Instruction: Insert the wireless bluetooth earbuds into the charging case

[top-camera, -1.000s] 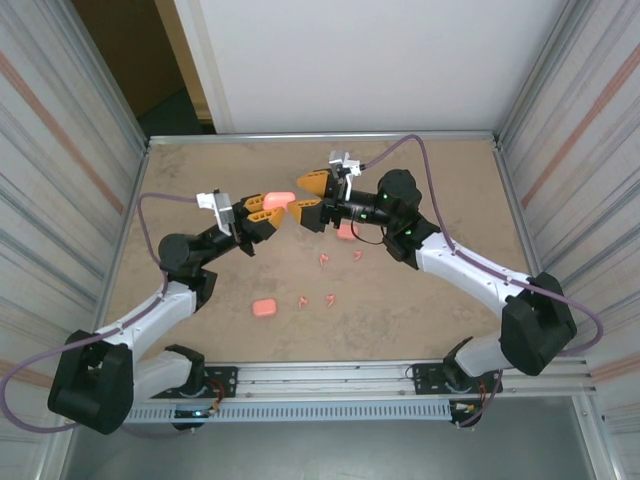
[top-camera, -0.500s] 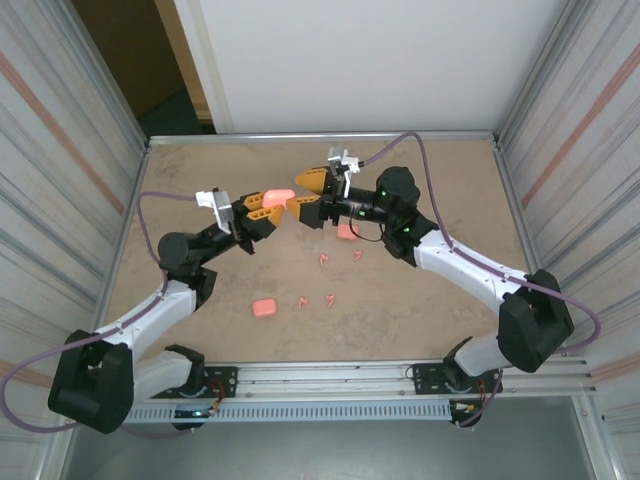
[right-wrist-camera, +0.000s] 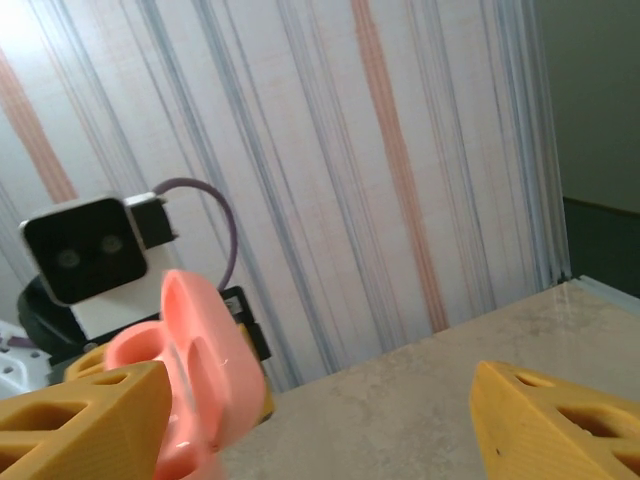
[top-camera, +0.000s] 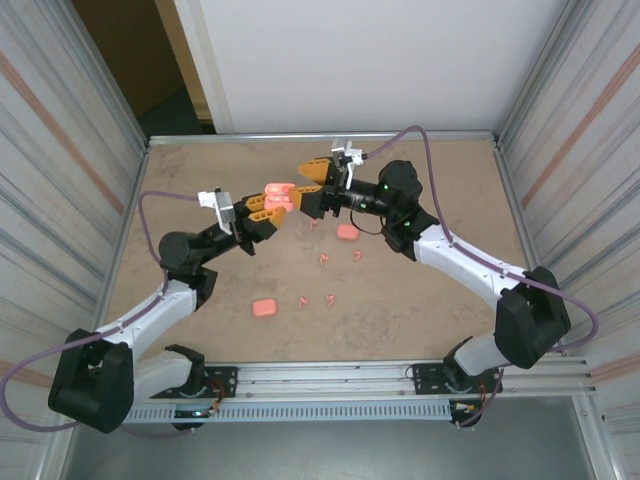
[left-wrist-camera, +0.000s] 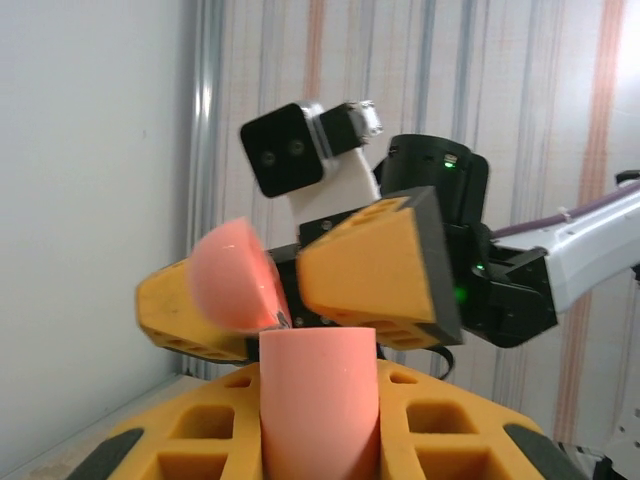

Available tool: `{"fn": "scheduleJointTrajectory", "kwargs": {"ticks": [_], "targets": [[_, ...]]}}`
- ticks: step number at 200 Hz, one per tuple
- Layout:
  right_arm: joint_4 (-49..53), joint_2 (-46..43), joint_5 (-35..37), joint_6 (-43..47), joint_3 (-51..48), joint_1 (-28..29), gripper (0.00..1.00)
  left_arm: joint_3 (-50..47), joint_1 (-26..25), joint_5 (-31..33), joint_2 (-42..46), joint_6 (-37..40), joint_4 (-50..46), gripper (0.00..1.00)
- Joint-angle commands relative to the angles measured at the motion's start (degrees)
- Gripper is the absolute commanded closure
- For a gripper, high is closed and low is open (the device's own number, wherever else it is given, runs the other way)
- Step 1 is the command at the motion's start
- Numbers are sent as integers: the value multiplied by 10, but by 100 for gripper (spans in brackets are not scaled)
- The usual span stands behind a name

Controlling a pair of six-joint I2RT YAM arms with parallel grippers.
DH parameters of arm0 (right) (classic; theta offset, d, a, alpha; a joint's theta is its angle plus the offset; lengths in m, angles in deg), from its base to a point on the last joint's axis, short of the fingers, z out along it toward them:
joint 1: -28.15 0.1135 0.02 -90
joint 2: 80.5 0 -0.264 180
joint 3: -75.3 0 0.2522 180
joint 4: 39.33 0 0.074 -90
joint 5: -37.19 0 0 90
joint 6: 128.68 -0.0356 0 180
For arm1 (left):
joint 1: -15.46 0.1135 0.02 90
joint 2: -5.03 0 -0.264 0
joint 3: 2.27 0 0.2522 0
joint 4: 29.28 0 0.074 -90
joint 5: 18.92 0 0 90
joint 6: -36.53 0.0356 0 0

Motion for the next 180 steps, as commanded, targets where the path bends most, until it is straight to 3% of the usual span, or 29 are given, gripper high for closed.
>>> {"fn": "scheduleJointTrajectory", "kwargs": {"ticks": [1, 70, 129, 180], "targets": [[-1, 10, 10, -13, 20, -4, 23, 17, -5, -20, 8, 1, 14, 100], [24, -56, 9, -4, -22, -9, 22, -1, -5, 39, 64, 72, -97, 100], [278, -132, 120, 48, -46, -19, 25, -40, -4, 95, 131, 93, -126, 100], [433, -119, 133, 26, -54, -60, 31, -51, -5, 95, 155, 72, -91, 100]]}}
